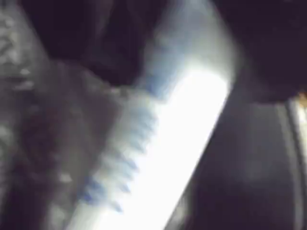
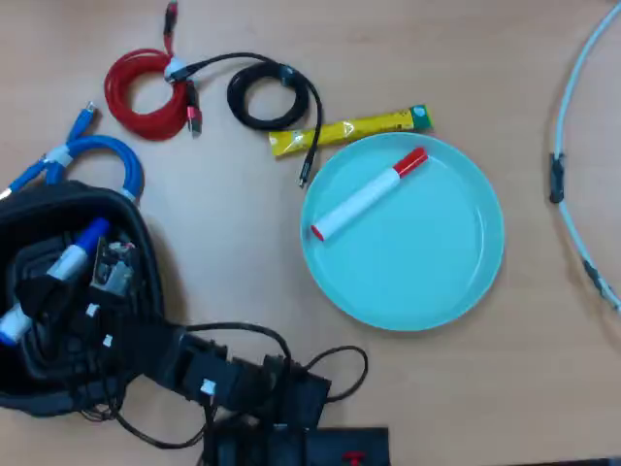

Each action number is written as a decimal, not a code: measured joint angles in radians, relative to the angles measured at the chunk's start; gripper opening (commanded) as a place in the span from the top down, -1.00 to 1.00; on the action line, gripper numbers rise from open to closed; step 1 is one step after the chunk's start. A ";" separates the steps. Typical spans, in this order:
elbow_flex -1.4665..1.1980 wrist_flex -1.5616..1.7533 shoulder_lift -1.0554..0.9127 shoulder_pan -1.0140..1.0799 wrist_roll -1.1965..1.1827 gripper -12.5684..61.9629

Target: Pick up the blue pen and put it in the black bowl

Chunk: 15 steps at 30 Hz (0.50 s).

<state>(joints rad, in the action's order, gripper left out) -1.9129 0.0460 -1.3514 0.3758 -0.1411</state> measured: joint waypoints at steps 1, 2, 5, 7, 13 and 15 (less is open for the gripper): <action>0.000 -0.043 0.000 0.000 0.000 -0.61; 0.000 -0.089 0.000 0.000 0.000 -0.71; 0.000 -0.239 -0.014 0.000 0.025 -0.82; 0.000 -0.330 -0.040 0.000 0.046 -0.82; 0.000 -0.503 -0.195 0.005 0.063 -0.79; 0.000 -0.565 -0.245 0.008 0.064 -0.73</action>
<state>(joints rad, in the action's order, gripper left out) -1.9129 -0.5185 -1.5969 0.3835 -0.0767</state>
